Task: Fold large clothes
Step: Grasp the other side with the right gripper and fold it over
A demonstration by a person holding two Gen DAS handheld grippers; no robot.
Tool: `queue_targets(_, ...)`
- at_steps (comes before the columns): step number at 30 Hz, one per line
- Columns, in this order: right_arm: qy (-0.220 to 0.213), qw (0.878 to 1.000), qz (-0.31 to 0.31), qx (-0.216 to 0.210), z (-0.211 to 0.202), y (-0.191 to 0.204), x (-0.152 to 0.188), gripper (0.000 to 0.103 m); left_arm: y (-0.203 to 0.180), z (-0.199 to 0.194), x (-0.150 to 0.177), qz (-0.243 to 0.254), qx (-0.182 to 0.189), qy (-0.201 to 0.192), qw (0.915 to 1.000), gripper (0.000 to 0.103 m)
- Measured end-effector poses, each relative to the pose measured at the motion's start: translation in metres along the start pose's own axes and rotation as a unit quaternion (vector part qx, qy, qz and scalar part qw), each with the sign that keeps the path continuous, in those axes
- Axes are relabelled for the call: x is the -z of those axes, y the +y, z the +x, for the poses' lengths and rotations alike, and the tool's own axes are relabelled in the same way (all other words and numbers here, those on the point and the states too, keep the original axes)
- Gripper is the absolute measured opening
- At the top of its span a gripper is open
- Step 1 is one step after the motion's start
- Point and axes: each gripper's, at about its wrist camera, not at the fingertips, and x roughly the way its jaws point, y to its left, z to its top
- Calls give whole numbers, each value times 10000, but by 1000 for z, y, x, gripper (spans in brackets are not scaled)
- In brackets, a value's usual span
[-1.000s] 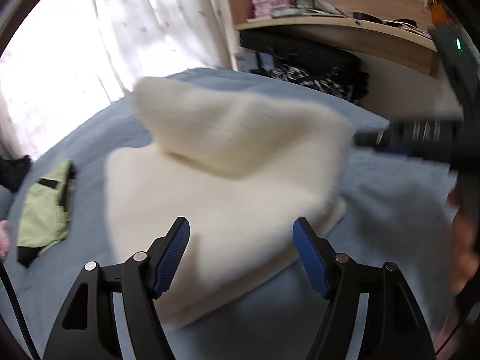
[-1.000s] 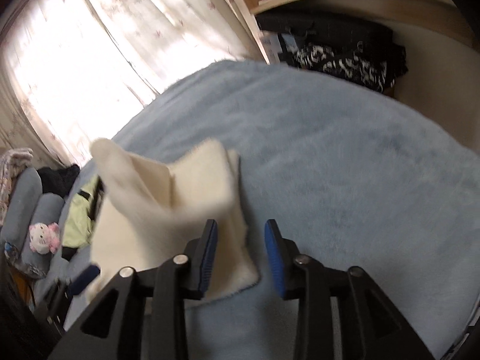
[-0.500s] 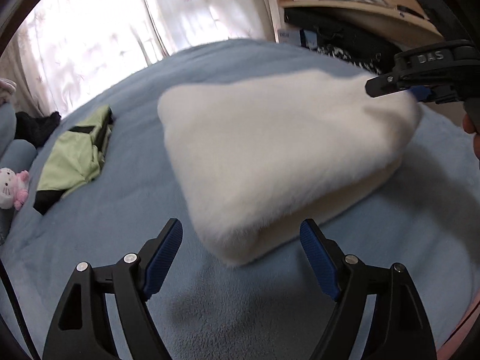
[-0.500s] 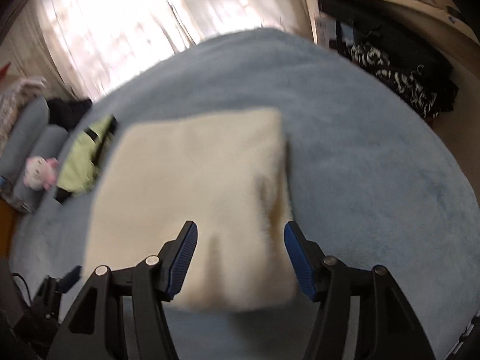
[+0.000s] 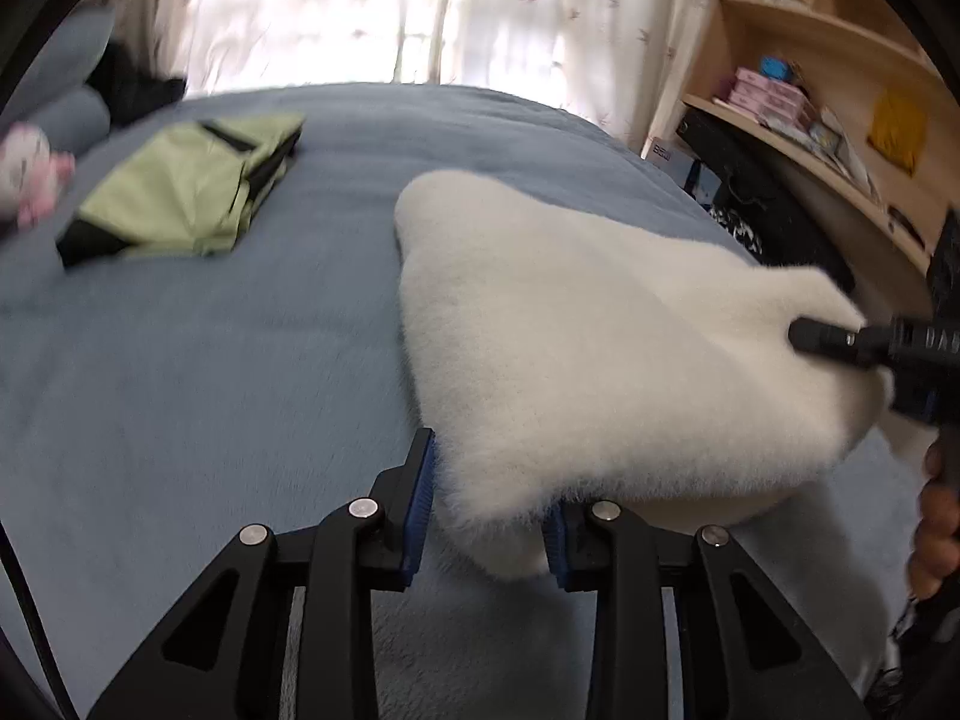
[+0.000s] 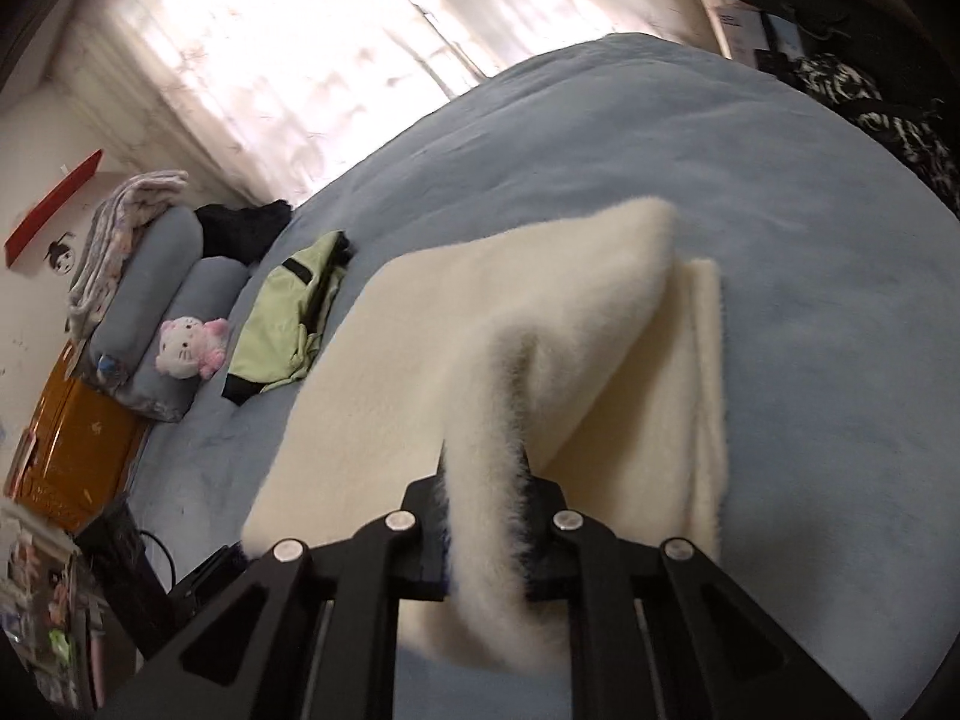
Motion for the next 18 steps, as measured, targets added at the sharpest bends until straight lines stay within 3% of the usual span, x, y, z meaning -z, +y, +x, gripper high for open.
queue_targets(4,537,9971,458,294,32,-40,24,16,-3,7,13,290,15,222,9993,32)
queue_targets(8,482,9959,756,135,26,-53,39,20,-4,3,15,426,56,441,9981,41)
queue_targets(9,472,9954,835,83,22,-54,37,22,-2,2,13,430,60,505,9978,50)
queue_targets(10,501,9948,880,76,21,-54,35,24,1,0,11,412,89,590,9974,53)
queue_targets(14,610,9946,838,113,21,-56,18,31,15,-18,3,319,457,722,9958,55)
queue_targets(18,657,9944,820,127,32,-52,-1,34,28,-38,-16,177,736,493,9959,70)
